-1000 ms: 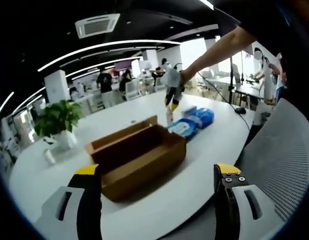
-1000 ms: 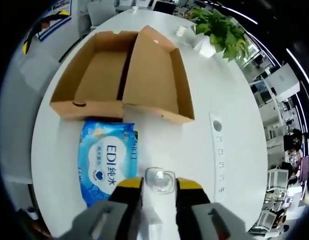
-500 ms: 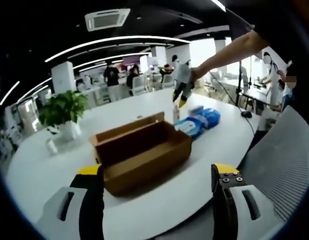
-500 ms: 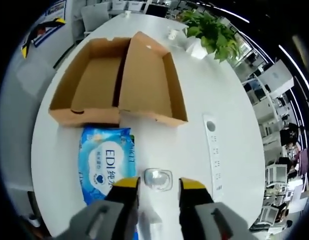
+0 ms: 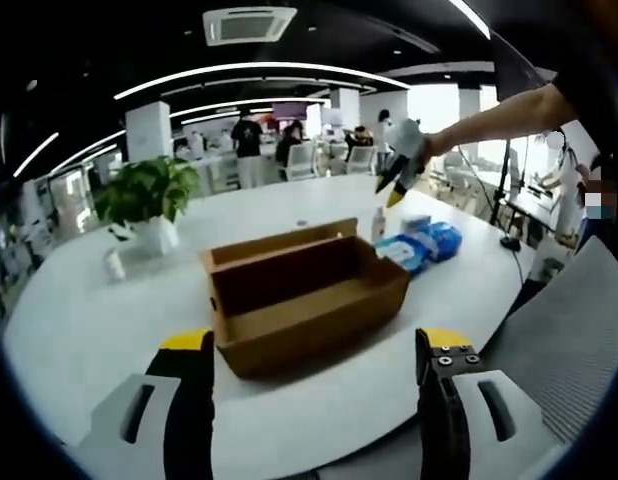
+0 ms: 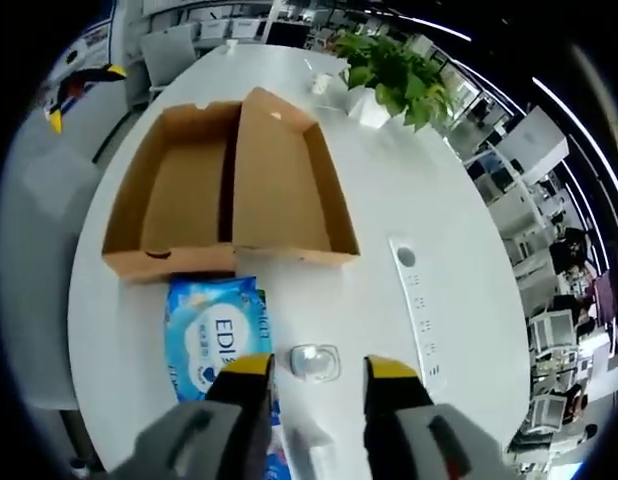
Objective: Operate the shoe box by opening the lid, removing the specified soft item, and placing it in the target area until the item is outside and the box remains undamaged.
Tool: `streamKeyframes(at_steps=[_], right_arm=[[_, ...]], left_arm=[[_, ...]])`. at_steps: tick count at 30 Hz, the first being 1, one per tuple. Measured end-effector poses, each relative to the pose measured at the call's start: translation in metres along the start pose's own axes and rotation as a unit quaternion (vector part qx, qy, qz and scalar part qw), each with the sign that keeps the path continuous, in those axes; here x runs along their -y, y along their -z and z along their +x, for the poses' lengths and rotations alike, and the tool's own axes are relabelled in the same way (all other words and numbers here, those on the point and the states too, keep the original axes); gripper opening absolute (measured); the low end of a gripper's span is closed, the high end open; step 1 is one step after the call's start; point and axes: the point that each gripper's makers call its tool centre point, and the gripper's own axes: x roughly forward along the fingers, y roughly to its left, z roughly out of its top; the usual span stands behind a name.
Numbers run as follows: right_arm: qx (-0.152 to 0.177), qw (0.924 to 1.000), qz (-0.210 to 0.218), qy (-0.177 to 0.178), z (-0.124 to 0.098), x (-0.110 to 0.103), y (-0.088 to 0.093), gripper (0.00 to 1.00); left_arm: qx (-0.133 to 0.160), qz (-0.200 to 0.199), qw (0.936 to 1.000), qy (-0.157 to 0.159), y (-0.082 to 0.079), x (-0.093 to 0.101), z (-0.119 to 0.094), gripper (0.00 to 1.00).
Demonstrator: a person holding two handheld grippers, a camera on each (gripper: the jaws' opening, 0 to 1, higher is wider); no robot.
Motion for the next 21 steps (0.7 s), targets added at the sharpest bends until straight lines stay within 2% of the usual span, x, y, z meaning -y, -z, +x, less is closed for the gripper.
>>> streamKeyframes(at_steps=[3,6,9,14,21], right_arm=[[0.003,0.9998,0.019,0.003,-0.001,0.002,-0.001,0.31],[0.007,0.9994,0.033,0.007,-0.002,0.002,-0.004,0.32],[0.014,0.9986,0.051,0.007,-0.003,0.002,-0.007,0.32],[0.034,0.9951,0.092,0.012,-0.006,0.006,-0.017,0.32],[0.052,0.9853,0.163,0.004,0.0,0.006,-0.027,0.33]], left_arm=[[-0.006,-0.013,0.9999,0.0,0.001,-0.006,0.003,0.83],[-0.017,-0.021,0.9996,-0.001,0.002,-0.015,0.008,0.76],[-0.027,-0.035,0.999,0.001,0.003,-0.022,0.015,0.64],[-0.041,-0.035,0.9985,-0.007,0.002,-0.035,0.026,0.57],[-0.053,-0.041,0.9968,-0.044,0.005,-0.064,0.044,0.51]])
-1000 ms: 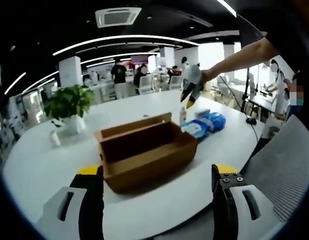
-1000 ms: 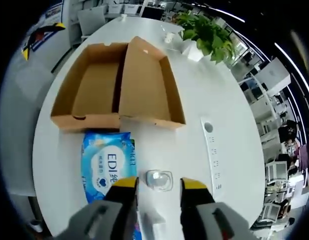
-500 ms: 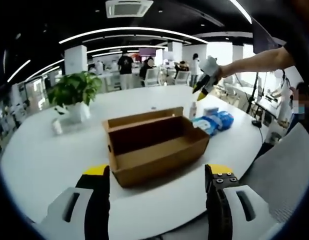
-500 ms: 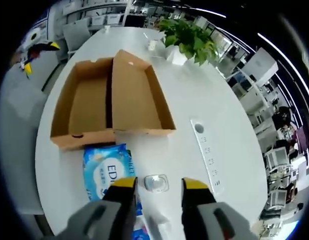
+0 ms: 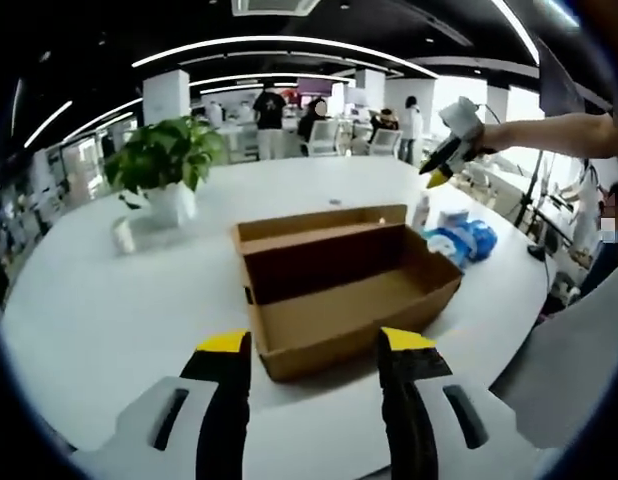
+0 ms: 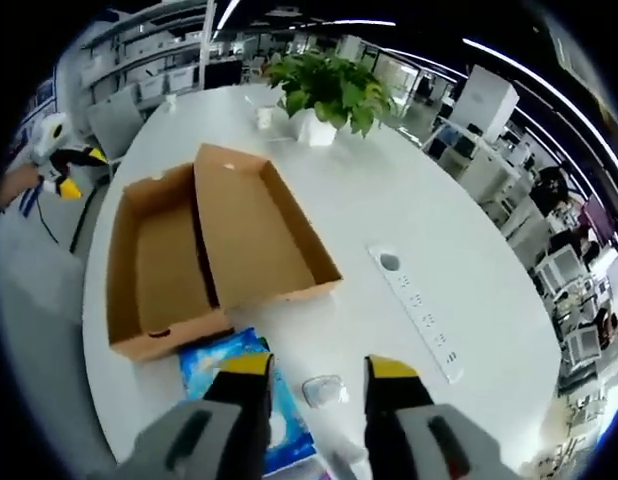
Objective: Operate the shoe box by opening the lid, removing the specified soft item, and placing it in the target area until the item is outside and the box remains undamaged.
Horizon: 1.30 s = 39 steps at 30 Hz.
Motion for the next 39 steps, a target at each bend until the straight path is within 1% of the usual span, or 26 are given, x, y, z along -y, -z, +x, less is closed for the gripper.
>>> streamKeyframes(at_steps=[6,9,14,15,17,21,25,28,30,31,33,35,37,39], right_arm=[[0.022,0.9983,0.053,-0.012,0.007,-0.01,-0.012,0.33],[0.029,0.9957,0.087,-0.013,0.012,-0.01,-0.017,0.33],[0.043,0.9923,0.115,-0.015,0.021,-0.007,-0.025,0.33],[0.044,0.9917,0.119,-0.016,0.02,-0.01,-0.026,0.33],[0.047,0.9898,0.133,-0.018,0.023,-0.011,-0.028,0.33],[0.057,0.9838,0.169,-0.019,0.027,-0.014,-0.033,0.32],[0.079,0.9768,0.194,-0.044,0.032,-0.023,-0.043,0.32],[0.079,0.977,0.194,-0.037,0.037,-0.026,-0.046,0.31],[0.092,0.9747,0.201,-0.035,0.043,-0.024,-0.051,0.3],[0.096,0.9718,0.212,-0.04,0.045,-0.026,-0.053,0.3],[0.092,0.9682,0.229,-0.042,0.051,-0.026,-0.052,0.3],[0.088,0.9669,0.238,-0.031,0.056,-0.024,-0.05,0.3],[0.086,0.9653,0.245,-0.025,0.061,-0.023,-0.049,0.3],[0.084,0.9649,0.248,-0.023,0.065,-0.023,-0.048,0.31]], left_arm=[[-0.012,-0.009,0.9997,-0.02,-0.001,-0.019,0.015,0.45],[-0.016,-0.011,0.9995,-0.024,-0.001,-0.024,0.02,0.43],[-0.026,-0.013,0.9992,-0.027,0.003,-0.029,0.026,0.41],[-0.03,-0.015,0.999,-0.028,0.005,-0.03,0.029,0.4],[-0.035,-0.018,0.9988,-0.029,0.008,-0.031,0.031,0.39],[-0.047,-0.031,0.998,-0.03,0.014,-0.034,0.037,0.33],[-0.055,-0.041,0.9971,-0.033,0.02,-0.039,0.042,0.3],[-0.061,-0.049,0.9963,-0.033,0.024,-0.04,0.047,0.28],[-0.069,-0.064,0.9951,-0.028,0.028,-0.039,0.05,0.23],[-0.072,-0.065,0.9948,-0.028,0.03,-0.039,0.053,0.21],[-0.069,-0.07,0.9946,-0.033,0.032,-0.041,0.055,0.23],[-0.071,-0.082,0.9936,-0.031,0.035,-0.04,0.056,0.23],[-0.082,-0.088,0.9924,-0.023,0.04,-0.037,0.058,0.19],[-0.079,-0.094,0.9922,-0.021,0.04,-0.037,0.059,0.16]])
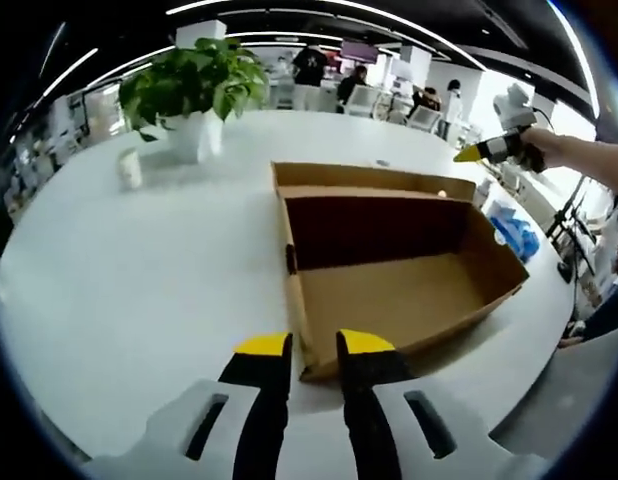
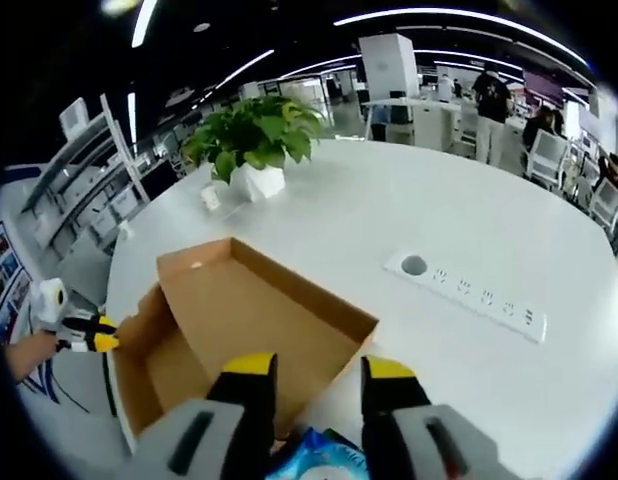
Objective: Operate the shoe box by opening the lid, removing the specified soft item, and placing it in the target area until the item is outside and the box remains undamaged.
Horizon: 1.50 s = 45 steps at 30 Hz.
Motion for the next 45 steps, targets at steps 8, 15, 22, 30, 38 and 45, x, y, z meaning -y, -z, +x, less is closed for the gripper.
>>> streamKeyframes(at_steps=[8,15,22,30,38,45], right_arm=[[0.02,0.9991,0.013,0.033,0.016,0.006,-0.005,0.31],[0.004,0.9958,0.048,0.078,0.033,0.014,0.009,0.27],[-0.005,0.9879,0.141,0.064,0.049,0.017,0.017,0.25],[-0.027,0.9849,0.156,0.07,0.057,0.014,0.026,0.2],[-0.035,0.9852,0.144,0.087,0.053,0.017,0.033,0.1],[0.006,0.9831,0.154,0.098,0.038,0.022,0.017,0.0]], left_arm=[[0.002,-0.034,0.9994,-0.002,0.0,-0.008,0.004,0.1],[-0.003,-0.058,0.9983,0.006,0.002,-0.008,0.003,0.06],[0.002,-0.074,0.9972,0.0,0.003,-0.008,0.003,0.05],[0.003,-0.08,0.9968,-0.008,0.003,-0.008,0.003,0.04],[0.01,-0.1,0.9949,-0.002,0.003,-0.014,0.006,0.04],[0.005,-0.093,0.9956,-0.008,0.003,-0.014,0.008,0.03]])
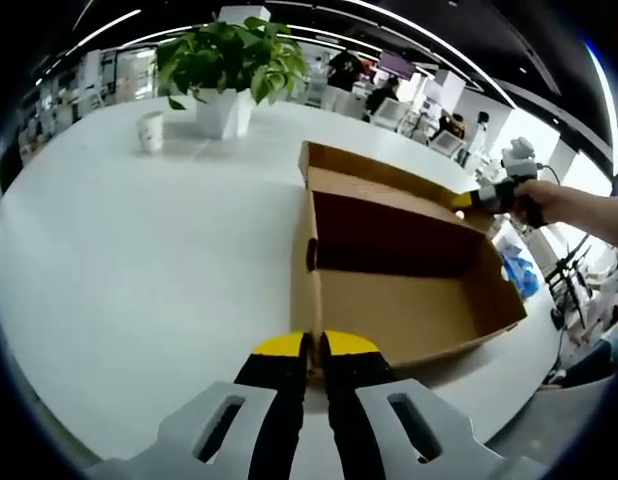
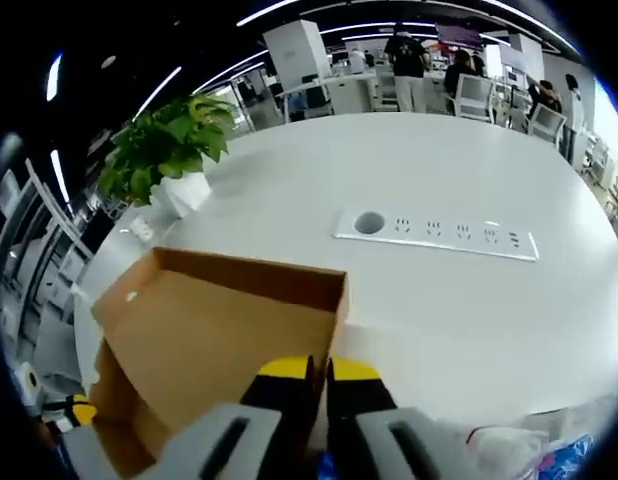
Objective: Operate the shoe box by opening the lid, removing the specified soft item, and placing it in the target area until the item is outside and the box remains undamaged.
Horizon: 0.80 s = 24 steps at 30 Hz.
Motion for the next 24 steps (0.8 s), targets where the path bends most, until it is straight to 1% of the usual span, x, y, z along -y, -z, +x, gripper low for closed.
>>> streamKeyframes(at_steps=[3,8,13,15,17,20,22,24], right_arm=[[0.007,0.9999,-0.008,0.004,-0.006,-0.003,-0.001,0.0],[0.021,0.9997,-0.004,0.006,-0.014,-0.002,-0.001,0.0],[0.043,0.9986,-0.032,0.001,-0.021,-0.005,-0.003,0.0],[0.056,0.9976,-0.041,-0.002,-0.026,-0.007,-0.004,0.0],[0.061,0.9971,-0.045,-0.003,-0.029,-0.009,-0.005,0.0],[0.081,0.9955,-0.049,-0.009,-0.037,-0.012,-0.011,0.0],[0.091,0.9941,-0.059,-0.005,-0.039,-0.014,-0.015,0.0],[0.101,0.993,-0.06,-0.008,-0.046,-0.02,-0.014,0.0]], left_arm=[[-0.001,0.0,1.0,0.0,0.0,0.001,0.0,0.03],[-0.005,0.005,1.0,-0.002,0.001,0.004,-0.002,0.03],[-0.006,0.002,1.0,-0.004,0.002,0.005,-0.003,0.03],[-0.006,0.0,1.0,-0.004,0.002,0.006,-0.004,0.03],[-0.004,-0.001,1.0,-0.005,0.003,0.007,-0.004,0.03],[-0.001,-0.005,1.0,-0.008,0.003,0.006,-0.005,0.03],[-0.001,-0.01,0.9999,-0.01,0.002,0.006,-0.005,0.02],[-0.003,-0.011,0.9998,-0.013,0.003,0.006,-0.005,0.02]])
